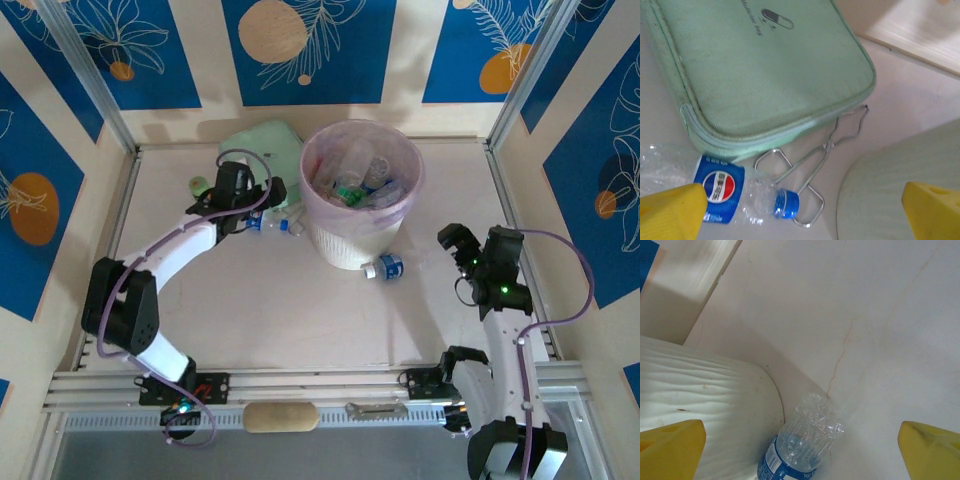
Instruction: Put the plastic bottles in the bin
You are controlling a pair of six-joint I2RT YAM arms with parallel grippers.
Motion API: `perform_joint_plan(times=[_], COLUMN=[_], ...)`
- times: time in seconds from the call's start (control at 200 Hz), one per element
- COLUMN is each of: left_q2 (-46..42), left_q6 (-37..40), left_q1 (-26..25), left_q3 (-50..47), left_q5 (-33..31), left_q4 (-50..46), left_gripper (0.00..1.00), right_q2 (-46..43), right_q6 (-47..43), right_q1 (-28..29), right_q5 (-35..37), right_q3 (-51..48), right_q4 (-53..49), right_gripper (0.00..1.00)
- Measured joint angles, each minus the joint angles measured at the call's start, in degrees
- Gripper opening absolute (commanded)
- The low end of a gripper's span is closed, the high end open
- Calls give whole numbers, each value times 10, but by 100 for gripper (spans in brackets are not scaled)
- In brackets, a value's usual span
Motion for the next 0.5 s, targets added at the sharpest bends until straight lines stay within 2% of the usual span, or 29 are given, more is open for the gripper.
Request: perform_joint_plan(times=[0.215,0.36,0.5], left_q2=[70,78,79], left_q6=[-73,-150,-211], left_q1=[-28,-43,-45], left_q3=[50,47,40], left_q5=[-94,-150,-175], left_q4=[-43,-71,-79], left_gripper=[100,100,100], right_q2=[0,0,-3], right_q6=[14,14,14], right_q1=[0,0,0], right_q5=[-2,-1,-1], right_q3=[-1,-2,-11], right_q4=[33,34,38], right_gripper=[99,99,99])
